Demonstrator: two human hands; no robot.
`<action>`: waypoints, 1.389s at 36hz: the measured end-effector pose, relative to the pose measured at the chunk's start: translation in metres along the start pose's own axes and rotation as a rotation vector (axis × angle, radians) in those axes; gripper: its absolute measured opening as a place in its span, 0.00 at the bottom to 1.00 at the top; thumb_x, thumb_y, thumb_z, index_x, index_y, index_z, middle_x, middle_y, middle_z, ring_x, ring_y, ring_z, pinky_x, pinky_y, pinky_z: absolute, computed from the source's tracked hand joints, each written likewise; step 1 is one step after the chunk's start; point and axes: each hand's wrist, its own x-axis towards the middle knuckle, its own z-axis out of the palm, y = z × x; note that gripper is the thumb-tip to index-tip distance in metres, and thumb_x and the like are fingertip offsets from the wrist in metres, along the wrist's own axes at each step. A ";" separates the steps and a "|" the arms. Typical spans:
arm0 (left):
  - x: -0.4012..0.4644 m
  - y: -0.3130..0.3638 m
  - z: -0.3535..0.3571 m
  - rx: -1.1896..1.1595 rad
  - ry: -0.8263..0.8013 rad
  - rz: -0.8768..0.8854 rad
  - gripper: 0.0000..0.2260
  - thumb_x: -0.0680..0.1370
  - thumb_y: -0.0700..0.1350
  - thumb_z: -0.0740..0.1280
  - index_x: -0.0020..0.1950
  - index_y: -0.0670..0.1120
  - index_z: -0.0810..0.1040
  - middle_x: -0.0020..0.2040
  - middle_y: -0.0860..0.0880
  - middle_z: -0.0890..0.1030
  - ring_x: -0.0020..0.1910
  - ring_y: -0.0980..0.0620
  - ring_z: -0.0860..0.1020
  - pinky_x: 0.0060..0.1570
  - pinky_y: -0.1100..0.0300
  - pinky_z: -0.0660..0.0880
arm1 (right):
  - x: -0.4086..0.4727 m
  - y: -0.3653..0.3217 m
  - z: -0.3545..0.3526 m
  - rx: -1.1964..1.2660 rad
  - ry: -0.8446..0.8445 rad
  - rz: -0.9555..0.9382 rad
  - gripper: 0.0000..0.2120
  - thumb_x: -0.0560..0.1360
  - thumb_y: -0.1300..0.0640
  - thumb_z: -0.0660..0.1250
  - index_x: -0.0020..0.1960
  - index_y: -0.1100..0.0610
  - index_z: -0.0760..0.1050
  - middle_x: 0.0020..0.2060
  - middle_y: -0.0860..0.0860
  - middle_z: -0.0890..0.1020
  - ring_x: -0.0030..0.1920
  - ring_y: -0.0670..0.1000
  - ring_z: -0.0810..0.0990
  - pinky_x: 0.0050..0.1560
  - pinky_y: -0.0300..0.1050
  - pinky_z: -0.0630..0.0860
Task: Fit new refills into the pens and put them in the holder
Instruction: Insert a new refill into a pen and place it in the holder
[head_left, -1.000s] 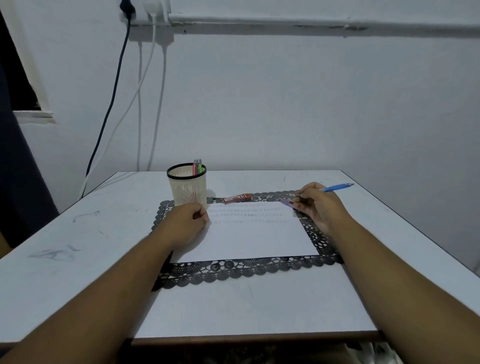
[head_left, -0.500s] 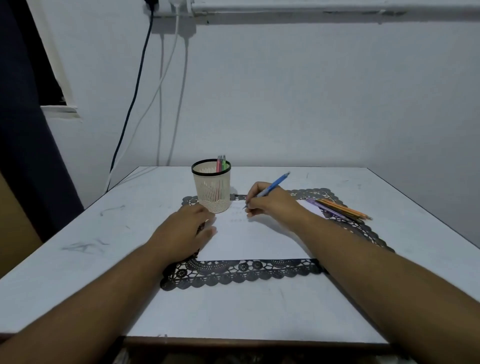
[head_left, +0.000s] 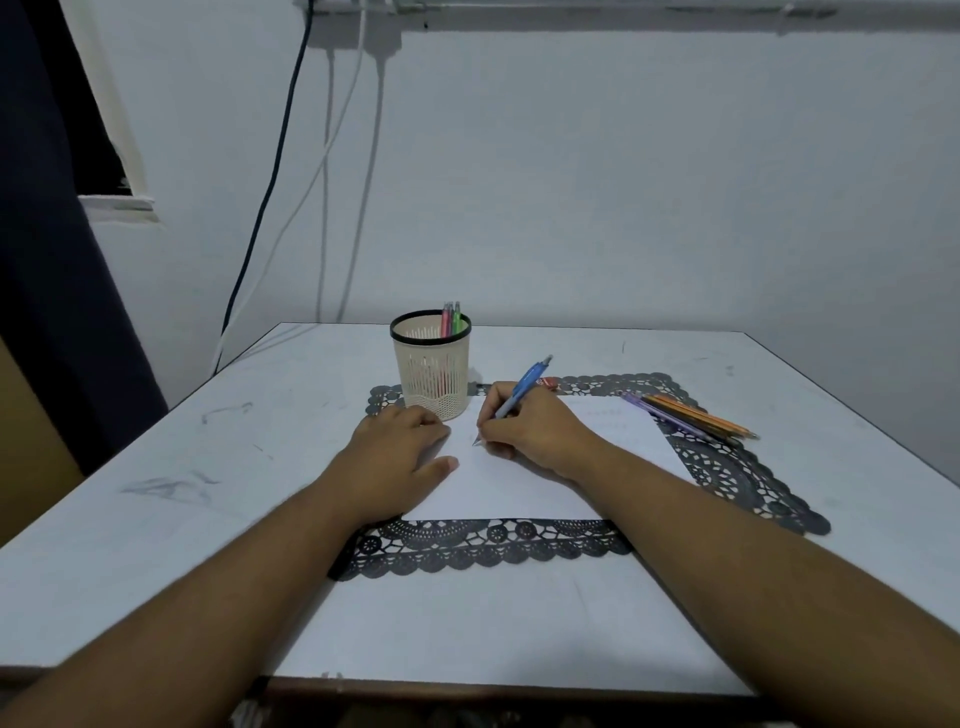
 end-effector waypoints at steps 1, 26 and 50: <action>0.000 0.000 0.000 0.000 0.000 -0.003 0.23 0.83 0.62 0.60 0.75 0.54 0.72 0.73 0.56 0.70 0.73 0.51 0.64 0.72 0.48 0.62 | 0.000 0.000 0.000 0.004 -0.001 -0.003 0.07 0.74 0.75 0.66 0.43 0.66 0.76 0.35 0.62 0.76 0.30 0.52 0.75 0.31 0.42 0.74; 0.000 0.001 -0.001 -0.009 -0.023 -0.014 0.23 0.83 0.61 0.59 0.75 0.54 0.72 0.73 0.56 0.70 0.72 0.51 0.64 0.72 0.48 0.62 | 0.000 -0.002 0.002 -0.002 -0.039 0.009 0.10 0.75 0.75 0.66 0.40 0.63 0.74 0.34 0.59 0.76 0.30 0.47 0.77 0.32 0.38 0.75; -0.002 0.001 -0.001 -0.011 -0.032 -0.019 0.22 0.83 0.61 0.59 0.75 0.54 0.72 0.73 0.57 0.69 0.72 0.51 0.63 0.73 0.47 0.62 | -0.004 0.000 -0.004 0.004 0.042 -0.015 0.09 0.76 0.73 0.67 0.40 0.63 0.73 0.34 0.60 0.73 0.30 0.53 0.72 0.30 0.44 0.71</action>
